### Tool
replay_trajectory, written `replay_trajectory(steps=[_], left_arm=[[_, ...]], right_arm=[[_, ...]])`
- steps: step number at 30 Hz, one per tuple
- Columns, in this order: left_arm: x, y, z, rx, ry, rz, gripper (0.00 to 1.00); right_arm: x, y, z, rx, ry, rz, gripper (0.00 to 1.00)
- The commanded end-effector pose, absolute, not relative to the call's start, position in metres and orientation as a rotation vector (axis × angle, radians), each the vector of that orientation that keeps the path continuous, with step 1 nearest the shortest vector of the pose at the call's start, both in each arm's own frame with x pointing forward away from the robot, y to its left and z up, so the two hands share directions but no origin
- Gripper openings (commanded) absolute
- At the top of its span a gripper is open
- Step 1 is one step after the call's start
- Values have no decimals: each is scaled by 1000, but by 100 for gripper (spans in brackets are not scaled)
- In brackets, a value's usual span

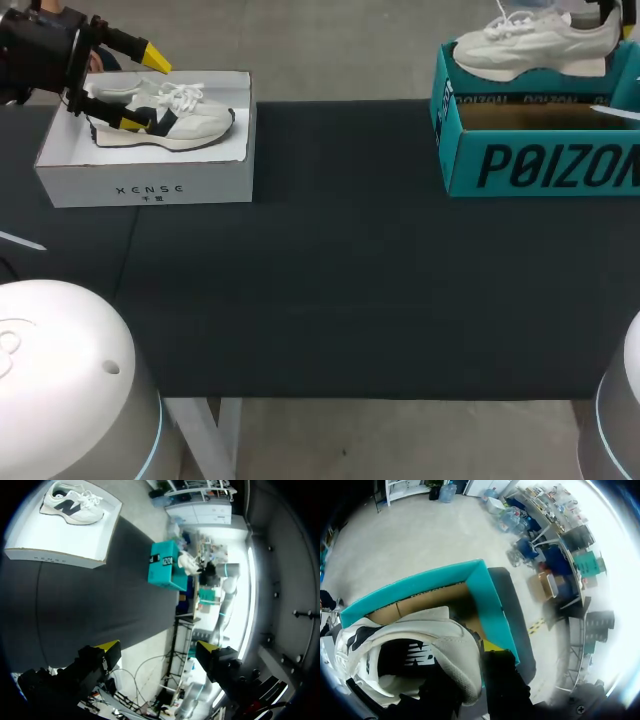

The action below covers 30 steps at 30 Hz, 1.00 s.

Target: Take the shoe out of the shoebox, open the shoe tongue, remove and reinsert the insole, then place the shoe into the shoebox

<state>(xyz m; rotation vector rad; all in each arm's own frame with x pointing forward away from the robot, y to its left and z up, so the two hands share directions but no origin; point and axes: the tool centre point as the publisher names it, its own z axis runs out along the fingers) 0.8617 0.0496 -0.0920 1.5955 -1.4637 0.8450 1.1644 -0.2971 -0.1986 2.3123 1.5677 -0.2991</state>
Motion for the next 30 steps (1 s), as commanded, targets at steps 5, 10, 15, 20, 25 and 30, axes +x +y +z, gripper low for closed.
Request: replay_trajectory(steps=[5,10,15,20,25,30], left_arm=[[862,49,-92,1596,-1465,842,100],[862,49,-92,1596,-1465,842,100],[862,49,-92,1596,-1465,842,100],[862,49,-92,1596,-1465,842,100],[862,49,-92,1596,-1465,842,100],[862,49,-92,1596,-1465,842,100]], right_arm=[[1147,-314,-216,2288,1543,-219,0],[1144,-325,-223,2293,1536,-226,0],[1139,-330,-235,2285,1549,-249,0],[1139,-338,-247,2305,1541,-271,0],[1141,-346,-259,2306,1537,-287,0],[1138,-352,-271,2294,1558,-291,0]])
